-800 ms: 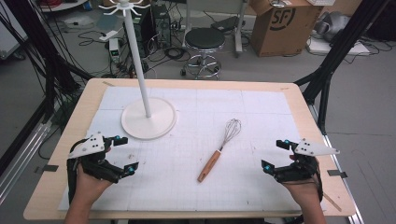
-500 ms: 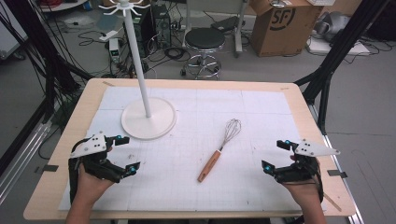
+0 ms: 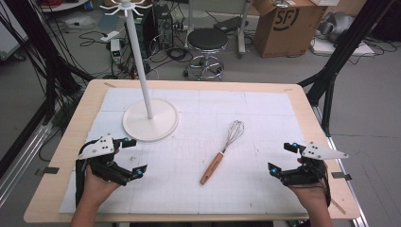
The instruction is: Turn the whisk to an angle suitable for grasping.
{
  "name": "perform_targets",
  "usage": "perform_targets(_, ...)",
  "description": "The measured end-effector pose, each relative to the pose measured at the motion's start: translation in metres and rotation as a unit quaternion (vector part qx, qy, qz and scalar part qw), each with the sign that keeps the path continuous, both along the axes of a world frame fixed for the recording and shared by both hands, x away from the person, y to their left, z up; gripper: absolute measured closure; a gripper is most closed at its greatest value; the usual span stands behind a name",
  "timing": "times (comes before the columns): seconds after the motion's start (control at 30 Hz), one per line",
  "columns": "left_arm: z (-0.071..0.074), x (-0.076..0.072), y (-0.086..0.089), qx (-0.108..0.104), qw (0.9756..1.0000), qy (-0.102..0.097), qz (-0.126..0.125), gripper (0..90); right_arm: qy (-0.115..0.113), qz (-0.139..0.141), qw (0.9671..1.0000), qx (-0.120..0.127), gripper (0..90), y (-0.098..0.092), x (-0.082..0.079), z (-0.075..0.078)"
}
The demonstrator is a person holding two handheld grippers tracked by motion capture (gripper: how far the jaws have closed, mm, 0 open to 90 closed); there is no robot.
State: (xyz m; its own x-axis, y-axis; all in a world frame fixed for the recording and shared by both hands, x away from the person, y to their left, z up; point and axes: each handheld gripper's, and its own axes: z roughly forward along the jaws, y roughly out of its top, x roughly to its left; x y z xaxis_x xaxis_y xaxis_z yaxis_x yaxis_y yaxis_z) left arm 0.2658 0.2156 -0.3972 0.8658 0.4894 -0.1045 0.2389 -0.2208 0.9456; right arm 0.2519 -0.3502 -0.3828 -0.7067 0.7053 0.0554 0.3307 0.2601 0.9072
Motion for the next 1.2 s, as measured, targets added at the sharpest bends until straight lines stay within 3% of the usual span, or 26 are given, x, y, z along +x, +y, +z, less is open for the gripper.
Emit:
perform_targets(0.2, -0.002, 0.001, -0.011, 0.014, 0.9999, 0.004, -0.007, 1.7, 0.0, -0.001, 1.0, 0.004, 0.8, -0.002, -0.001, 0.0)
perform_targets(0.47, -0.004, 0.005, -0.025, 0.017, 0.9996, 0.017, -0.011, 1.7, 0.002, -0.005, 1.0, -0.008, 0.8, -0.001, 0.0, 0.0)
perform_targets(0.77, -0.004, 0.015, -0.06, 0.026, 0.999, 0.03, -0.023, 1.7, 0.001, 0.0, 1.0, -0.007, 0.8, 0.0, 0.003, 0.001)
perform_targets(1.2, -0.004, 0.025, -0.103, 0.064, 0.9964, 0.038, -0.04, 1.7, 0.004, -0.001, 1.0, -0.006, 0.8, -0.002, 0.004, 0.0)
